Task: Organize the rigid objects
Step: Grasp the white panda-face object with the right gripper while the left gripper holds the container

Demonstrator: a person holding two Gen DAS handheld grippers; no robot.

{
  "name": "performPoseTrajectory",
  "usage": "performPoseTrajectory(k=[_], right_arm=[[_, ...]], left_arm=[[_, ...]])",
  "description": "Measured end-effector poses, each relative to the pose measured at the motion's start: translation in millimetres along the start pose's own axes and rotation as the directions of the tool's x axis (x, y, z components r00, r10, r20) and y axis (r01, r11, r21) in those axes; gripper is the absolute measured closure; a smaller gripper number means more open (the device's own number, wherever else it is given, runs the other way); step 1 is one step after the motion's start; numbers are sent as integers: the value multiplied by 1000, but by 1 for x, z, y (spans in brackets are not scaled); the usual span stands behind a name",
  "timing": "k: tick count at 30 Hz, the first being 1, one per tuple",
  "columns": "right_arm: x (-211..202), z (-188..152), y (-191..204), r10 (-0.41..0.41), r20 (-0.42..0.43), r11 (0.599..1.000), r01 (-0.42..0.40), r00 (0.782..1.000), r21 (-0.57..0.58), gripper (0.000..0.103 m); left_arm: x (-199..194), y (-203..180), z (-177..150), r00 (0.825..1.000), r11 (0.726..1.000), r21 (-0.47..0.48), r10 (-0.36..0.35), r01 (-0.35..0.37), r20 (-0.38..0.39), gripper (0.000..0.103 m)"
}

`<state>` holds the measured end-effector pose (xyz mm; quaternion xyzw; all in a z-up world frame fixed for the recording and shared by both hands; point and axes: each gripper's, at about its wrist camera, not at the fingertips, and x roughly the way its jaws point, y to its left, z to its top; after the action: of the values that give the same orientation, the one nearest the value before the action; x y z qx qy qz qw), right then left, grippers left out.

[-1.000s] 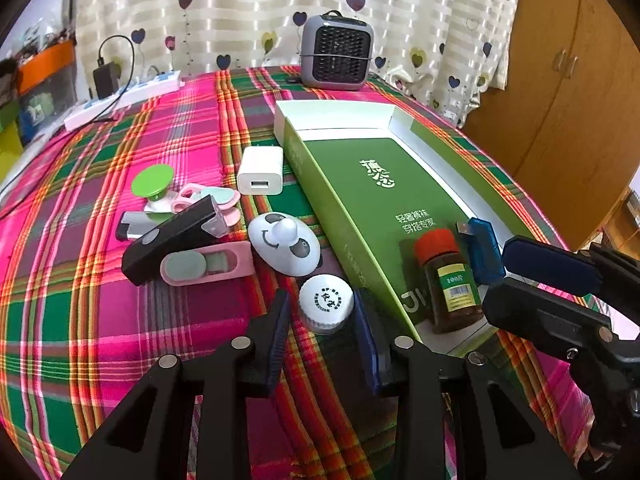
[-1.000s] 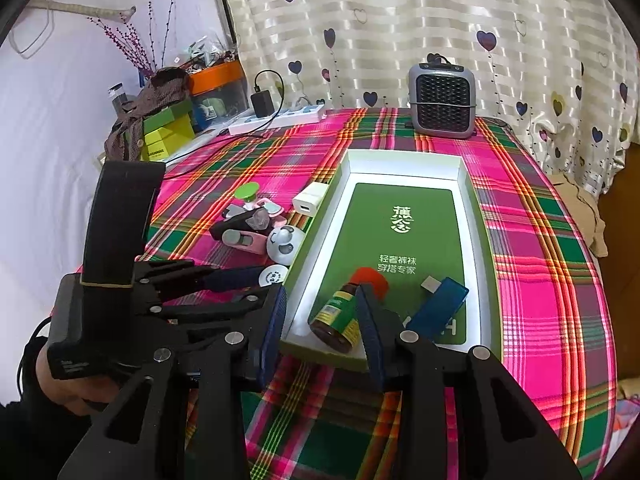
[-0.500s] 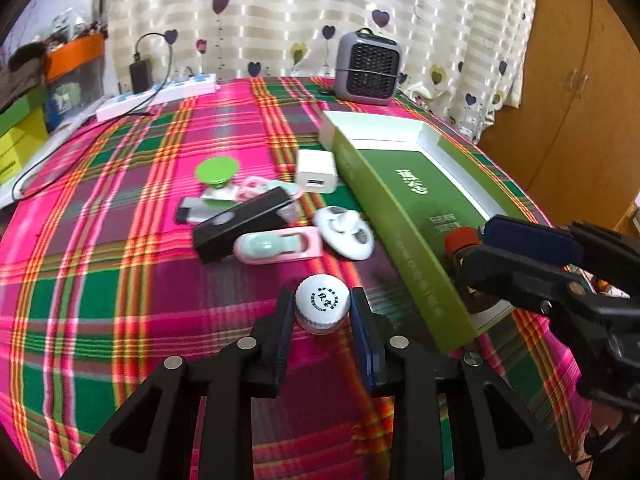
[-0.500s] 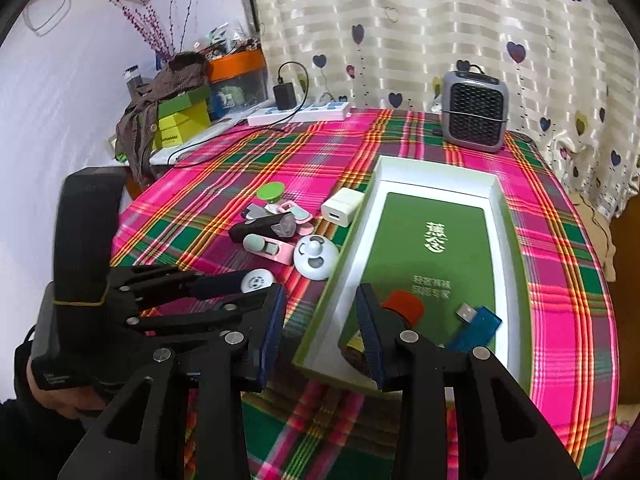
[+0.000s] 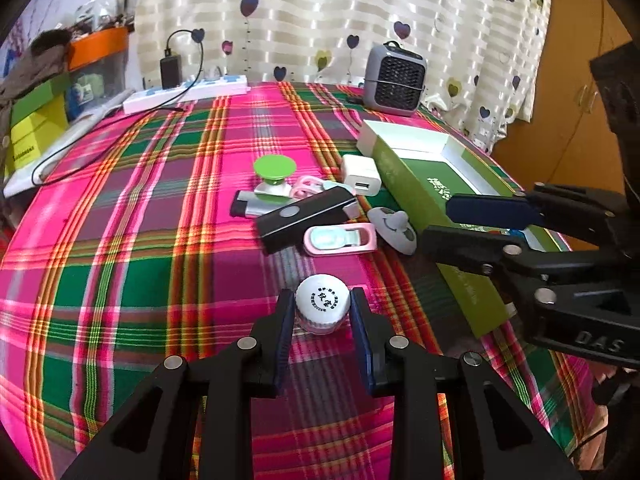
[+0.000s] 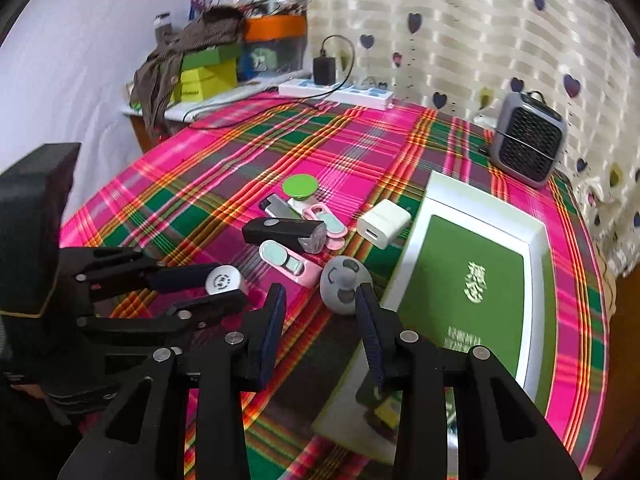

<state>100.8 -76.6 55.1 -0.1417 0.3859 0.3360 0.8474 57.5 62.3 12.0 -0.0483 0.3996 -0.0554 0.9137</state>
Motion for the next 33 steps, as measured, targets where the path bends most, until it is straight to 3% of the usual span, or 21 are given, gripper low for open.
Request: performPoseTrajectory(k=[14,22,28,33], right_arm=[[38,13,8,-61,-120,986,42,991,-159,66],[47,11,14,-112,-145,967,74,983,-246,66],[44,14,16,-117,-117,963,84,986,-255,88],[43,13,19,-120,-110,959,86,987,-270,90]], left_arm=[[-1,9,-2,1000,999,-26,-22,22,-7,76],[1,8,-2,1000,999,-29,-24,23,-18,76],[3,8,-3,999,999,-29,-27,26,-22,76],[3,9,-2,999,999,-29,-27,26,-21,76]])
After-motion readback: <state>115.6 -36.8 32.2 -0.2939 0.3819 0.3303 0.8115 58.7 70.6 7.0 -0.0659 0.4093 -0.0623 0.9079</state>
